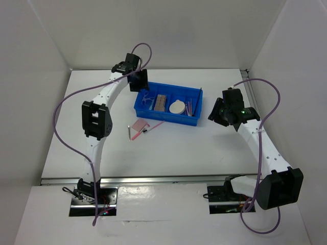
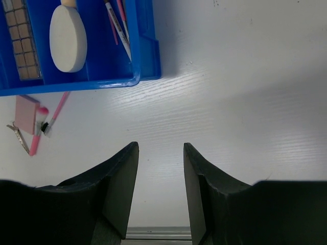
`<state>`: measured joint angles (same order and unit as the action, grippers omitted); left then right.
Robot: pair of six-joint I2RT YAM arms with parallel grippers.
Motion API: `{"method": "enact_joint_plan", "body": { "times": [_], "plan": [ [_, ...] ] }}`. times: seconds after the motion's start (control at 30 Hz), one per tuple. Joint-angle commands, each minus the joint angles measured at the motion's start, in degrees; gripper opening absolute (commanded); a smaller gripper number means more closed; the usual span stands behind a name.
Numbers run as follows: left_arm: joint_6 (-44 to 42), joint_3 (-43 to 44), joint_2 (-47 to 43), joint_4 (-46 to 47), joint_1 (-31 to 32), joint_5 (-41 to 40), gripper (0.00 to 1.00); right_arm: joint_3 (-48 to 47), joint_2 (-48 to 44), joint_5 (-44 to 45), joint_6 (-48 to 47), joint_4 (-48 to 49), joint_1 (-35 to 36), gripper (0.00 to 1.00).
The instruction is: Organize the makeup
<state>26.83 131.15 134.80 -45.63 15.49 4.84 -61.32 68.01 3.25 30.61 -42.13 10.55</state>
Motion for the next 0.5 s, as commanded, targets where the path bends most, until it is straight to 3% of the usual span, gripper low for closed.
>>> {"method": "enact_joint_plan", "body": {
  "times": [0.0,0.1,0.27,0.3,0.47],
  "plan": [
    [-1.1,-1.6,-7.8,2.2,0.0,1.4,0.71,-1.6,-0.6,0.6,-0.1,-0.5,0.5,0.48],
    [-1.1,-10.0,-15.5,2.2,0.5,-1.0,0.78,-1.6,-0.6,0.6,-0.1,-0.5,0.5,0.48],
    [3.3,-35.3,-31.9,8.1,1.1,-6.3,0.62,-0.9,-1.2,0.6,-0.1,0.0,1.1,0.48],
    [4.3,-43.2,-34.3,8.1,1.1,-7.1,0.61,-0.4,-1.2,0.6,0.4,0.6,1.1,0.48],
    [15.2,-60.7,-45.2,8.8,2.4,-13.5,0.62,0.7,-1.2,0.1,0.9,1.7,2.2,0.48]
  ]
}}
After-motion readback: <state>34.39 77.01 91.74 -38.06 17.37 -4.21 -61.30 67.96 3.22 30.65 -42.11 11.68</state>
